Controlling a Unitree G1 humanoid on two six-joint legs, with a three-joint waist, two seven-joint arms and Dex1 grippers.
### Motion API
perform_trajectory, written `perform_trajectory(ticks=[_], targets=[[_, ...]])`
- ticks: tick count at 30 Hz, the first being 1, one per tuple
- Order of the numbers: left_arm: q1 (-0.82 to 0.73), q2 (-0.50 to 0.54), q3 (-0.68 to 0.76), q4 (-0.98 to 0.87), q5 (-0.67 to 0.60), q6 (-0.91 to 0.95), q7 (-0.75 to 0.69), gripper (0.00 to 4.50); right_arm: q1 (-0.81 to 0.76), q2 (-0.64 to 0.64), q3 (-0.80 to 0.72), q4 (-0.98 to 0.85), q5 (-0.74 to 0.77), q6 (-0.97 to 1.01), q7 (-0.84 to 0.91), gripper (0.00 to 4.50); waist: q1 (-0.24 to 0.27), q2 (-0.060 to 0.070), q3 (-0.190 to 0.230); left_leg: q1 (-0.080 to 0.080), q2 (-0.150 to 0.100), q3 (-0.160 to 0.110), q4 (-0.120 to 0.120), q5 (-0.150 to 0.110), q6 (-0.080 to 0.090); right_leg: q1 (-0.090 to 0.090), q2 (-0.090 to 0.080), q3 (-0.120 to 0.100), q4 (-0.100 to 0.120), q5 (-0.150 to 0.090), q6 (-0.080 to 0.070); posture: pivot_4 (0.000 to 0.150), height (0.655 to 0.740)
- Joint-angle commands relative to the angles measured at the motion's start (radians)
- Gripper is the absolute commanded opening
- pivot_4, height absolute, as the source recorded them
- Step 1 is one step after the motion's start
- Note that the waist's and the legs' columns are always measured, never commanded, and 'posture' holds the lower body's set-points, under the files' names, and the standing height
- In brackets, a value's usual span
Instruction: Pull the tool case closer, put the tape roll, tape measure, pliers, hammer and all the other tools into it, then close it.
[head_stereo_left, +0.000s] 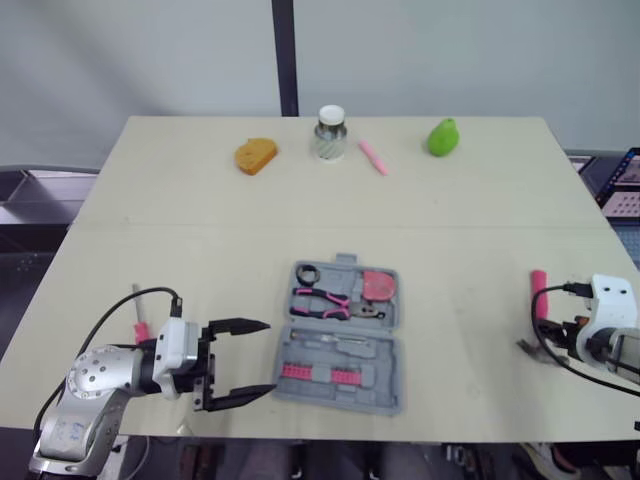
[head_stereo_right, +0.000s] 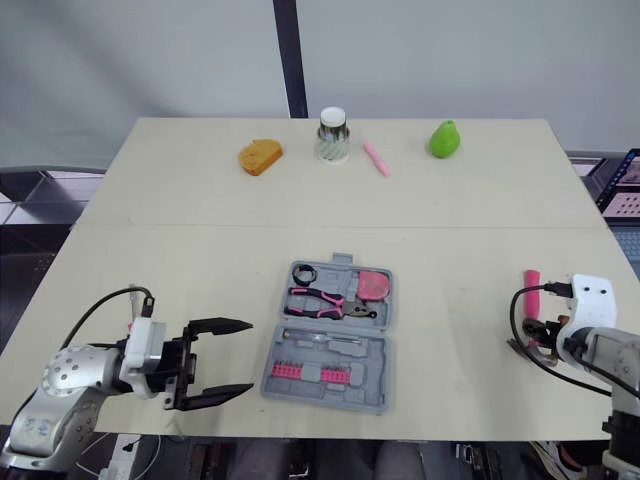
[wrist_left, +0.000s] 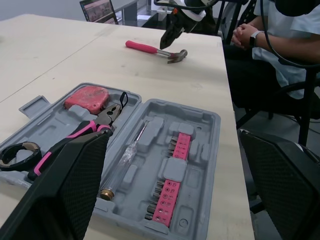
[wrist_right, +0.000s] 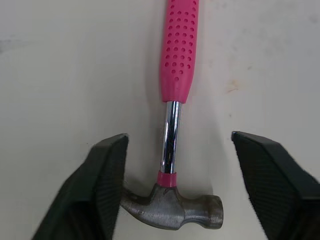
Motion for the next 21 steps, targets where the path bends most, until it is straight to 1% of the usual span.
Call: perform_trajectory(ticks=[1,4,7,13,16,17,20,21], targets=[[0.018,-0.002,0.007,-0.042,-0.001,-0.017,0.009,4.5,-0.013,0.001,-0.003,0.0,-0.028,-0.012,-0.01,1.37,0.0,0.0,0.0,0.0,0.0,0.0,0.0,0.0,0.0,0.0,0.0,0.0,0.0,0.0,0.0,0.15,0.695],[0.024,-0.001,0.008,-0.046,-0.001,-0.018,0.013,4.5,-0.02,0.008,0.001,0.016,-0.043,-0.017,-0.01,1.37,0.0,0.0,0.0,-0.003,0.0,0.0,0.0,0.002,0.0,-0.003,0.0,0.0,0.001,0.0,0.0,0.15,0.695],[0.028,0.0,0.009,-0.048,-0.002,-0.019,0.016,4.5,-0.021,0.018,0.01,0.033,-0.053,-0.03,-0.003,1.37,0.0,0.0,0.0,-0.009,-0.001,0.0,0.0,0.005,-0.001,-0.009,0.0,0.0,0.003,0.0,0.001,0.15,0.695],[0.033,0.001,0.011,-0.046,-0.001,-0.024,0.017,4.5,-0.02,0.024,0.013,0.039,-0.055,-0.039,0.013,1.37,0.0,0.0,0.0,-0.009,-0.001,0.0,0.0,0.006,-0.001,-0.01,0.0,0.0,0.003,0.0,0.001,0.15,0.695],[0.035,0.0,0.009,-0.046,0.0,-0.027,0.019,4.5,-0.014,0.023,0.007,0.033,-0.057,-0.042,0.013,2.15,0.0,0.0,0.0,-0.009,-0.001,0.0,0.0,0.006,-0.001,-0.01,0.0,0.0,0.003,0.0,0.001,0.15,0.695],[0.036,0.0,0.008,-0.046,0.0,-0.027,0.021,4.5,-0.012,0.022,0.005,0.031,-0.057,-0.041,0.013,2.57,0.0,0.0,0.0,-0.009,-0.001,0.0,0.0,0.006,-0.001,-0.01,0.0,0.0,0.003,0.0,0.001,0.15,0.695],[0.036,-0.002,0.004,-0.047,0.001,-0.028,0.024,4.5,-0.01,0.023,-0.002,0.028,-0.056,-0.034,0.013,4.07,0.0,0.0,0.0,-0.009,-0.001,0.0,0.0,0.006,-0.001,-0.01,0.0,0.0,0.004,0.0,0.001,0.15,0.695],[0.036,-0.003,0.003,-0.048,0.002,-0.028,0.025,4.5,-0.009,0.022,-0.001,0.029,-0.056,-0.035,0.014,4.47,0.0,0.0,0.0,-0.009,-0.001,0.0,0.0,0.006,-0.001,-0.01,0.0,0.0,0.004,0.0,0.001,0.15,0.695]])
